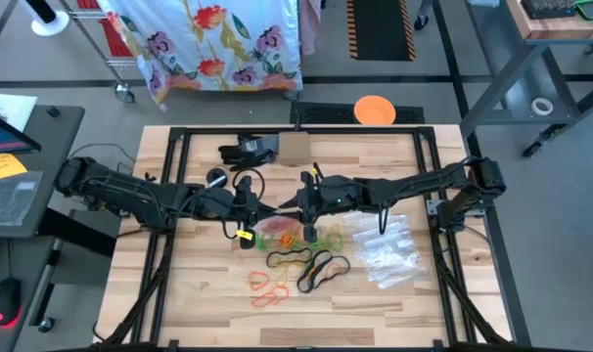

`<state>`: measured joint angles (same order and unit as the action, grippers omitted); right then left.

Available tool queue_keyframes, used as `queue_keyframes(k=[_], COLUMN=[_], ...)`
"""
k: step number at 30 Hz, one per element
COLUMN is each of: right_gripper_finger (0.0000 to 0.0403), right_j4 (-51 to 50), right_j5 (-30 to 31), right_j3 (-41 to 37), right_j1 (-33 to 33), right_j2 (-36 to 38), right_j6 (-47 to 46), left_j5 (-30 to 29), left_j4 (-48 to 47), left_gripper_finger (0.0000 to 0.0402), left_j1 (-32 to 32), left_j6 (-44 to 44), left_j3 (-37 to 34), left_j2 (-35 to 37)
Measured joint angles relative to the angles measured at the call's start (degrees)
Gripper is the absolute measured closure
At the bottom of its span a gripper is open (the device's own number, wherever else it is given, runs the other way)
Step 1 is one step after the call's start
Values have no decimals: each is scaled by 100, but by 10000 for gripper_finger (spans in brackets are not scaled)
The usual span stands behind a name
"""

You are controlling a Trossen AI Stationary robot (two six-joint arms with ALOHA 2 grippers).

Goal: Sort rubber bands
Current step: Close the transparent zip bag

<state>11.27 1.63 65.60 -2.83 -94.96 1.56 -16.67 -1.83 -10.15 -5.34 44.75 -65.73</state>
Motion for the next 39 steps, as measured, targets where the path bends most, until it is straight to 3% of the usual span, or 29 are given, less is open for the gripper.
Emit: queue_keyframes(k=[7, 39], right_gripper_finger=[396, 403], right_j4=[127, -311], right_j5=[0, 2], right_j3=[0, 9], right_j1=[-7, -13], right_j2=[2, 86], right_j6=[127, 153], left_j5=[-1, -28], left_j4=[6, -206], left_gripper_finger=[393, 393], left_j1=[2, 1], left_j6=[-2, -79], left_j3=[0, 0], left_j2=[0, -1])
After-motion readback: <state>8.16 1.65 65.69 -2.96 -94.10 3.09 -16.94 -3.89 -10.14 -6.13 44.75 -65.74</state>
